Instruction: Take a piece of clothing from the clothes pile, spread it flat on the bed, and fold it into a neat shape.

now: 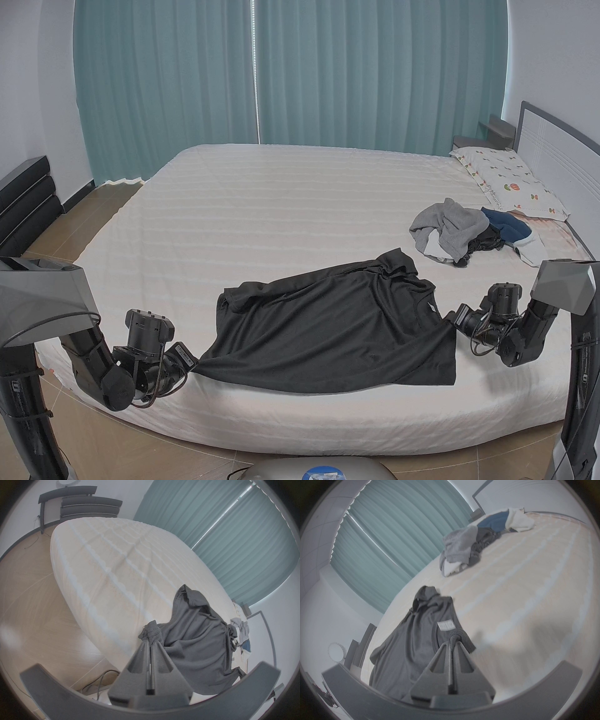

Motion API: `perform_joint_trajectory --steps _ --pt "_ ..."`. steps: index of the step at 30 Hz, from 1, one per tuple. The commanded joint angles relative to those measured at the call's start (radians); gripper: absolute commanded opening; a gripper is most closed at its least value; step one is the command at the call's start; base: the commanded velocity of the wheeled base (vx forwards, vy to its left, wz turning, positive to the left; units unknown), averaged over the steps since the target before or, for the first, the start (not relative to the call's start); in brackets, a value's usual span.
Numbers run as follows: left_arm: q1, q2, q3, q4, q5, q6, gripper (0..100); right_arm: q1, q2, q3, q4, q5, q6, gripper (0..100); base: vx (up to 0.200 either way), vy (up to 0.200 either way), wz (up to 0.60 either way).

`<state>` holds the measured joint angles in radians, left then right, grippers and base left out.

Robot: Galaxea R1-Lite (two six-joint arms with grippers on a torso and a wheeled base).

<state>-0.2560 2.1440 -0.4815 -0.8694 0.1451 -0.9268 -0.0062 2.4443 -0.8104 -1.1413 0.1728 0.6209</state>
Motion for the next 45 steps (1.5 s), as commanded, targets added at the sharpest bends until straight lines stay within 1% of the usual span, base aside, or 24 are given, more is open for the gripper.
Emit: perform_joint_trajectory --steps 1,5,8,15,17,19,20,22,24,26,29,32,33,36,38,41,45 --pt "0.024 0.022 -0.031 -0.045 0.002 -0.026 0 0.015 0.030 -0.167 0.054 -0.035 0.005 0 0.000 0.000 0.00" --pt "0.030 0.060 -0.045 -0.102 0.008 -0.070 0 0.026 0.094 -0.273 0.060 -0.072 0.005 0 0.000 0.000 0.00" --pt "0.032 0.085 -0.048 -0.109 0.008 -0.072 0 0.045 0.133 -0.325 0.058 -0.085 0.007 0 0.000 0.000 0.00" --pt "0.034 0.119 -0.075 -0.111 0.001 -0.078 0 0.066 0.242 -0.501 0.049 -0.157 0.005 0 0.000 0.000 0.00" --pt "0.034 0.128 -0.080 -0.111 0.001 -0.081 0 0.066 0.252 -0.512 0.049 -0.164 0.003 0 0.000 0.000 0.00" --pt "0.034 0.142 -0.081 -0.111 0.001 -0.081 0 0.063 0.249 -0.492 0.051 -0.156 0.002 0 0.000 0.000 0.00" --pt "0.034 0.143 -0.081 -0.114 0.001 -0.081 0 0.060 0.242 -0.470 0.052 -0.151 -0.001 100 0.000 0.000 0.00" --pt "0.034 0.143 -0.080 -0.119 0.001 -0.083 0 0.052 0.202 -0.409 0.048 -0.124 -0.004 100 0.000 0.000 0.00" --pt "0.032 0.145 -0.080 -0.120 0.001 -0.081 0 0.037 0.139 -0.343 0.051 -0.062 0.005 100 0.000 0.000 0.00" --pt "0.034 0.145 -0.080 -0.120 -0.001 -0.083 0 0.023 0.087 -0.300 0.060 -0.027 0.007 100 0.000 0.000 0.00" --pt "0.034 0.145 -0.078 -0.120 -0.001 -0.083 0 0.003 0.050 -0.276 0.063 -0.022 0.007 100 0.000 0.000 0.00" --pt "0.034 0.143 -0.077 -0.120 -0.002 -0.083 0 -0.020 0.012 -0.208 0.060 -0.015 0.005 100 0.000 0.000 0.00" --pt "0.034 0.143 -0.077 -0.120 -0.002 -0.083 0 -0.026 -0.016 -0.148 0.052 -0.004 0.007 100 0.000 0.000 0.00" --pt "0.032 0.143 -0.077 -0.120 -0.002 -0.083 0 -0.020 -0.056 -0.006 0.046 0.068 -0.006 100 0.000 0.000 0.00" --pt "0.034 0.143 -0.075 -0.120 -0.002 -0.083 0 -0.015 -0.070 0.037 0.046 0.090 -0.006 100 0.000 0.000 0.00" --pt "0.034 0.143 -0.074 -0.120 -0.004 -0.083 0 0.006 -0.079 0.097 0.057 0.114 -0.009 100 0.000 0.000 0.00" --pt "0.034 0.143 -0.074 -0.120 -0.004 -0.081 0 0.041 -0.065 0.131 0.057 0.117 -0.010 100 0.000 0.000 0.00"
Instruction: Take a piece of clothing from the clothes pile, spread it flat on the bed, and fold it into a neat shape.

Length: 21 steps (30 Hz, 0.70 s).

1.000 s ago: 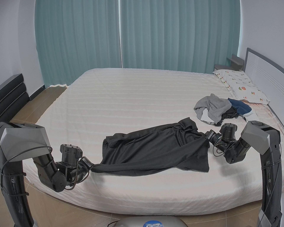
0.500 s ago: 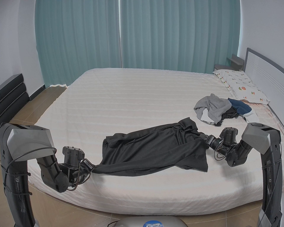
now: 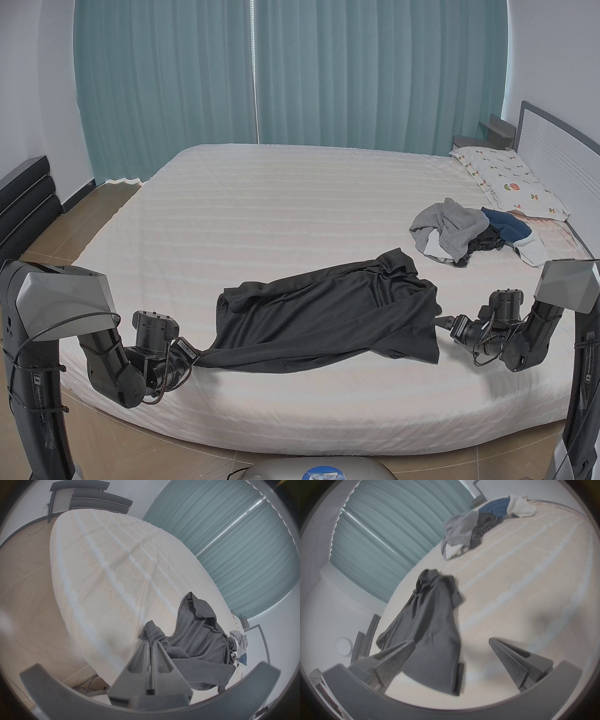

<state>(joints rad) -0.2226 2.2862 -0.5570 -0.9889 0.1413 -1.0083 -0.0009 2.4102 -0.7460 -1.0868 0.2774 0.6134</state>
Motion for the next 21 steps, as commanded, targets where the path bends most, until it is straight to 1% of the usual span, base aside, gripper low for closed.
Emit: perform_joint_trajectory --steps 1,8,16,17,21 --pt "0.000 0.001 0.002 0.000 0.000 0.000 0 0.047 -0.028 0.071 0.002 0.012 -0.003 100 0.000 0.000 0.00" --pt "0.000 0.003 0.003 0.000 0.000 0.000 0 0.088 0.013 0.068 0.004 0.003 -0.007 100 0.000 0.000 0.00" --pt "-0.001 0.003 0.003 0.000 0.000 0.000 0 0.091 0.017 0.065 0.004 0.002 -0.007 100 0.000 0.000 0.00" --pt "0.000 0.003 0.003 0.000 0.000 0.000 0 0.091 0.015 0.068 0.002 0.002 -0.009 0 0.000 0.000 0.00" --pt "0.000 0.003 0.005 0.000 0.000 0.000 0 0.097 0.001 0.091 0.005 0.002 -0.014 0 0.000 0.000 0.00"
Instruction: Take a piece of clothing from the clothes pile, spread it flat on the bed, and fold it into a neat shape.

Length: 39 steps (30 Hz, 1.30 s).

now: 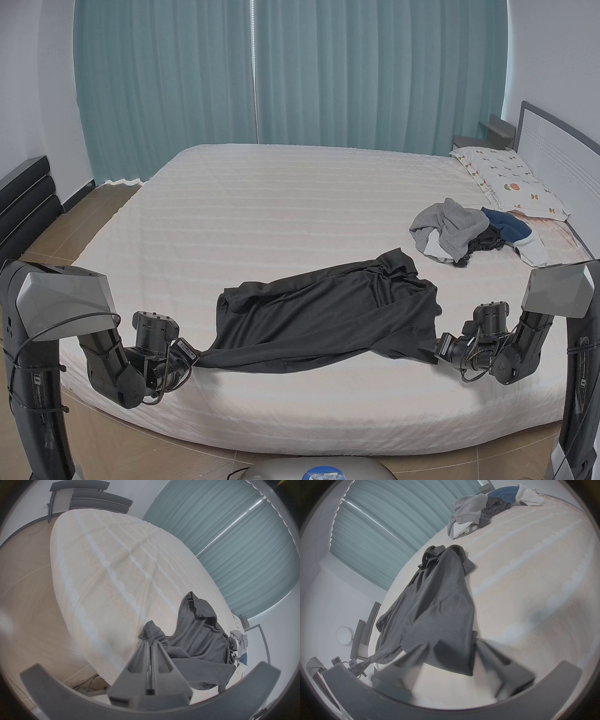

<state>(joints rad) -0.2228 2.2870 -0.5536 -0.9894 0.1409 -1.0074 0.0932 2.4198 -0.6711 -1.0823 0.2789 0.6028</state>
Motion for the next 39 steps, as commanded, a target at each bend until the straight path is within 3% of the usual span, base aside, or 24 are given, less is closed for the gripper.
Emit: perform_joint_trajectory --steps 1,5,13,21,34,39 --pt "0.000 0.002 0.001 0.000 0.000 0.000 0 0.003 -0.008 0.016 0.001 0.000 -0.003 0 0.000 0.000 0.00" --pt "0.000 -0.006 0.011 -0.002 -0.033 0.001 0 -0.023 -0.053 0.065 0.056 0.002 -0.072 0 0.000 0.000 0.00" --pt "-0.004 -0.008 0.035 -0.002 -0.035 0.024 0 -0.063 -0.188 0.197 0.073 0.046 -0.078 0 0.000 0.000 0.00" --pt "-0.020 -0.077 0.135 -0.002 -0.033 0.174 0 -0.118 -0.323 0.387 0.076 0.083 -0.176 0 0.000 0.000 0.00" --pt "-0.036 -0.077 0.212 0.012 -0.026 0.291 0 -0.095 -0.317 0.634 0.065 0.085 -0.359 0 0.000 0.000 0.00" --pt "-0.041 -0.072 0.219 0.014 -0.012 0.297 0 -0.076 -0.303 0.670 0.068 0.085 -0.371 0 0.000 0.000 0.00"
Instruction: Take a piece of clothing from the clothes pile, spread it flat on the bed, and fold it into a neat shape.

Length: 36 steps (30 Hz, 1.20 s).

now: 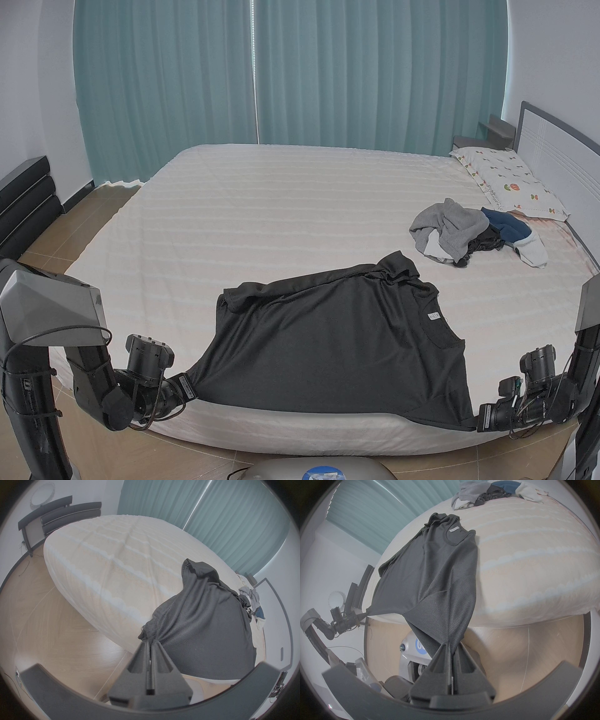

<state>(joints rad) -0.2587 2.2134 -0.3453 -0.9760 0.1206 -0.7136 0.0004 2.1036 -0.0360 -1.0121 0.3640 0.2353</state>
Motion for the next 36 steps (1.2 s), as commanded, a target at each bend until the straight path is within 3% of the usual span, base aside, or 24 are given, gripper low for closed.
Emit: perform_joint_trajectory --steps 1,10,11,15,20,24,28,31,36 --pt "-0.005 0.002 0.014 0.002 0.013 0.014 0 0.029 0.018 0.036 0.003 -0.002 -0.005 0 0.000 0.000 0.00" --pt "-0.019 0.006 0.037 0.002 0.014 0.045 0 0.041 0.045 0.030 -0.014 -0.010 -0.002 0 0.000 0.000 0.00" --pt "-0.024 0.006 0.037 0.002 0.014 0.043 100 0.036 0.038 0.025 -0.023 -0.008 0.002 100 0.000 0.000 0.00" --pt "-0.028 0.005 0.037 0.002 0.016 0.042 100 0.010 0.013 -0.005 -0.091 0.000 0.022 100 0.000 0.000 0.00" --pt "-0.011 -0.015 0.020 -0.004 0.014 0.034 100 -0.011 -0.042 -0.070 -0.140 0.000 0.144 100 0.000 0.000 0.00" --pt "0.010 -0.058 -0.004 -0.007 0.007 0.017 100 -0.022 -0.066 -0.171 -0.146 0.003 0.328 100 0.000 0.000 0.00" --pt "0.007 -0.061 -0.047 -0.007 0.004 -0.081 100 -0.027 -0.051 -0.202 -0.148 0.038 0.460 100 0.000 0.000 0.00" --pt "0.009 -0.055 -0.078 -0.007 0.002 -0.136 100 -0.050 -0.053 -0.205 -0.146 0.099 0.499 100 0.000 0.000 0.00" --pt "-0.001 -0.057 -0.087 -0.012 0.002 -0.153 100 -0.053 -0.057 -0.202 -0.146 0.107 0.504 100 0.000 0.000 0.00"
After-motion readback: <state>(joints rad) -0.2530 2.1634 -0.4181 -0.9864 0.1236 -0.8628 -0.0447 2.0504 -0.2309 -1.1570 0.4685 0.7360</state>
